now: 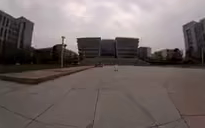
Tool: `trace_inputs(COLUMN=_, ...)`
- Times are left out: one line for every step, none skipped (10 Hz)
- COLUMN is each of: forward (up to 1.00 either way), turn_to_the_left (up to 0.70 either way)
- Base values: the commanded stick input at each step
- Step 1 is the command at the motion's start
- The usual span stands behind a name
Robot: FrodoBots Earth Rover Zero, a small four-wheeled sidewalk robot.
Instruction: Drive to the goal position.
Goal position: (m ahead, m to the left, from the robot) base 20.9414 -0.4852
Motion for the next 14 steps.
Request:
trace_inputs(forward=1.00, turn_to_the_left=0.00)
trace_inputs(forward=1.00, turn_to_the_left=0.00)
trace_inputs(forward=1.00, turn_to_the_left=0.00)
trace_inputs(forward=1.00, turn_to_the_left=0.00)
trace_inputs(forward=1.00, turn_to_the_left=0.00)
trace_inputs(forward=1.00, turn_to_the_left=0.00)
trace_inputs(forward=1.00, turn_to_the_left=0.00)
trace_inputs(forward=1.00, turn_to_the_left=0.00)
trace_inputs(forward=1.00, turn_to_the_left=0.00)
trace_inputs(forward=1.00, turn_to_the_left=0.00)
trace_inputs(forward=1.00, turn_to_the_left=0.00)
trace_inputs(forward=1.00, turn_to_the_left=0.00)
trace_inputs(forward=1.00, turn_to_the_left=0.00)
trace_inputs(forward=1.00, turn_to_the_left=0.00)
